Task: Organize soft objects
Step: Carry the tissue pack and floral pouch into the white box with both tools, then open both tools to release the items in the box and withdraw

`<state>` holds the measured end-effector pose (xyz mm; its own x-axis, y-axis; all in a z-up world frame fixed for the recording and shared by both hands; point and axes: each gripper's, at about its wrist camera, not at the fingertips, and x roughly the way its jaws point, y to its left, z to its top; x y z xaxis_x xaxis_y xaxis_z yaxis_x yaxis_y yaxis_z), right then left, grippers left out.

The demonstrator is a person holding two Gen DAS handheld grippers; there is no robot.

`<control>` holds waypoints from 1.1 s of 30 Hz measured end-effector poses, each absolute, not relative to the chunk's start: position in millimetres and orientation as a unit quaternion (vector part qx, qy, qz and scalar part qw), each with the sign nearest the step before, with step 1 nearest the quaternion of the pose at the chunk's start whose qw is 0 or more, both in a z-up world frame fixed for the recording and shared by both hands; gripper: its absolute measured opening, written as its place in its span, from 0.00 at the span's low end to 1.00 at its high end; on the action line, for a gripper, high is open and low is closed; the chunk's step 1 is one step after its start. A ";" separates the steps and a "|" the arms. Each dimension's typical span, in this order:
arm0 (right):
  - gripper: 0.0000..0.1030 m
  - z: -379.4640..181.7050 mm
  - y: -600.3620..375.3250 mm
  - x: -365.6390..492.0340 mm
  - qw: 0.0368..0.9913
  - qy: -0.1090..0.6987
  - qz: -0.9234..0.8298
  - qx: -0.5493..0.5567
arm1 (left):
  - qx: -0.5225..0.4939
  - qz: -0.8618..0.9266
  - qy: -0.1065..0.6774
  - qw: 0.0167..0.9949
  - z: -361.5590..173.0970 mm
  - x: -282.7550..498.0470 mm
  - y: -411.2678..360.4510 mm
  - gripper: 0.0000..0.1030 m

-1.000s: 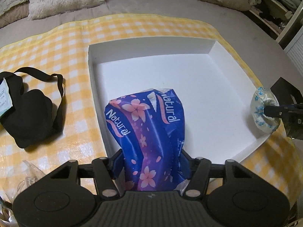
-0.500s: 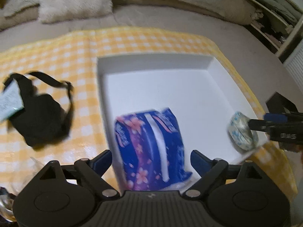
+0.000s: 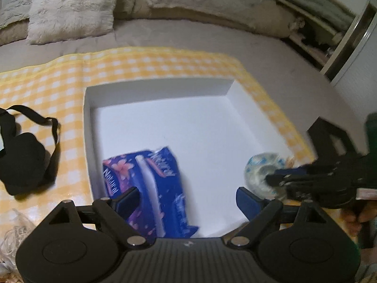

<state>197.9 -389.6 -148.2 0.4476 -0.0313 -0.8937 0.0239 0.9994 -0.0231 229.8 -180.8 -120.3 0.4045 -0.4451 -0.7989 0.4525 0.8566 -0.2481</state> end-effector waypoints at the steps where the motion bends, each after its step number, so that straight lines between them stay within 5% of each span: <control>1: 0.17 -148.1 -387.3 198.3 0.851 0.524 -0.016 -0.013 | 0.014 -0.259 0.480 0.838 -123.7 230.1 -182.4 0.86; 10: 0.28 -118.0 -403.3 187.2 0.867 0.497 -0.017 0.032 | 0.056 -0.205 0.500 0.840 -139.0 234.6 -165.4 0.82; 16: 0.46 -102.0 -412.4 172.7 0.879 0.473 -0.030 0.048 | 0.033 -0.211 0.488 0.846 -122.6 229.0 -160.1 0.82; 20: 0.73 -95.2 -411.2 162.1 0.886 0.459 -0.038 0.044 | 0.022 -0.215 0.480 0.850 -111.4 222.8 -158.1 0.84; 27: 1.00 -83.3 -408.4 139.4 0.898 0.435 -0.053 0.041 | 0.007 -0.202 0.464 0.862 -97.6 208.3 -139.8 1.00; 33: 1.00 -73.2 -396.7 124.4 0.907 0.418 -0.034 0.036 | 0.010 -0.197 0.450 0.871 -87.7 196.6 -122.1 1.00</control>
